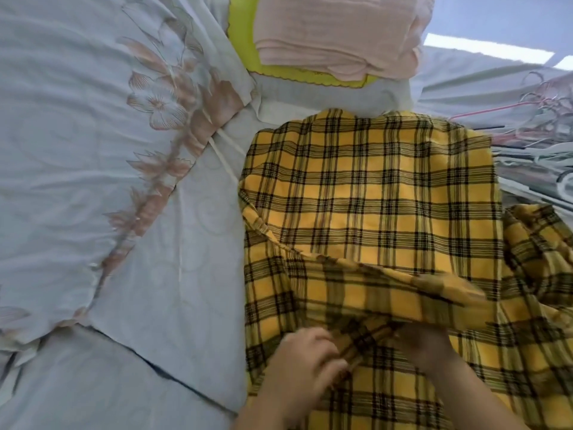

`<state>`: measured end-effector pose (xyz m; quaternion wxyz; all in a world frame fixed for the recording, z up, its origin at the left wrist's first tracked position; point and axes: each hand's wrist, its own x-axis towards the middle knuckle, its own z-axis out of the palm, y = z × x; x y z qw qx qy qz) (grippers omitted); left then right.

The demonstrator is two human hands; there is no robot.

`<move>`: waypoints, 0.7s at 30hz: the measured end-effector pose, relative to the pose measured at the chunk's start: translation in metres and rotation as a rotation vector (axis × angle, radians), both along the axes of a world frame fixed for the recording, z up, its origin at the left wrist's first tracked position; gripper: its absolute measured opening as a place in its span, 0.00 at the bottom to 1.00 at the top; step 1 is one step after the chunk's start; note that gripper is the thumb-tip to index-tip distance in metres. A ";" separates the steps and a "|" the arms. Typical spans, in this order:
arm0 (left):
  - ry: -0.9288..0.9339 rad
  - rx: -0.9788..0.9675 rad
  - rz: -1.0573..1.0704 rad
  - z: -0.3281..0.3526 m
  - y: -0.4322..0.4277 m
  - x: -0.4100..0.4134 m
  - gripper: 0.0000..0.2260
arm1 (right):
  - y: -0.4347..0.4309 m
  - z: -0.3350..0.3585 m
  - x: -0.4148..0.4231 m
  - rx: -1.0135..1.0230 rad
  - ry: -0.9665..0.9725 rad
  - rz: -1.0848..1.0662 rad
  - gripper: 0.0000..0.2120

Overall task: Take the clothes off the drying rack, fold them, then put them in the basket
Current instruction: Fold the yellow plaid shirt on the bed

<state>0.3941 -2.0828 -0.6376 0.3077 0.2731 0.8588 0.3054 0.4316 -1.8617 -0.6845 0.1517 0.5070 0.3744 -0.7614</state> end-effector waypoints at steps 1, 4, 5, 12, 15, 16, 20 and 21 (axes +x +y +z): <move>0.022 -0.039 0.127 -0.011 -0.008 -0.002 0.24 | 0.006 0.003 -0.002 -0.007 -0.044 -0.026 0.06; -0.015 -0.160 0.402 -0.034 -0.015 -0.005 0.10 | 0.025 -0.015 0.004 -0.007 -0.028 -0.217 0.17; -0.047 -0.189 0.408 -0.040 -0.014 -0.004 0.12 | 0.025 -0.015 0.004 -0.031 -0.028 -0.246 0.18; -0.224 -0.512 -0.053 -0.064 -0.019 0.033 0.32 | 0.061 -0.018 0.018 -0.063 0.036 -0.638 0.38; -0.012 -0.502 -0.111 -0.073 -0.032 0.049 0.18 | 0.074 -0.013 0.007 0.037 0.014 -0.375 0.30; 0.065 -0.493 -0.087 -0.073 -0.036 0.050 0.13 | 0.077 -0.012 0.000 0.077 0.010 -0.322 0.22; -0.043 -0.624 -0.024 -0.073 -0.044 0.052 0.22 | 0.097 -0.009 -0.003 0.238 -0.009 -0.327 0.12; -0.012 -0.683 -0.037 -0.074 -0.042 0.050 0.26 | 0.104 -0.006 0.004 0.289 -0.013 -0.314 0.11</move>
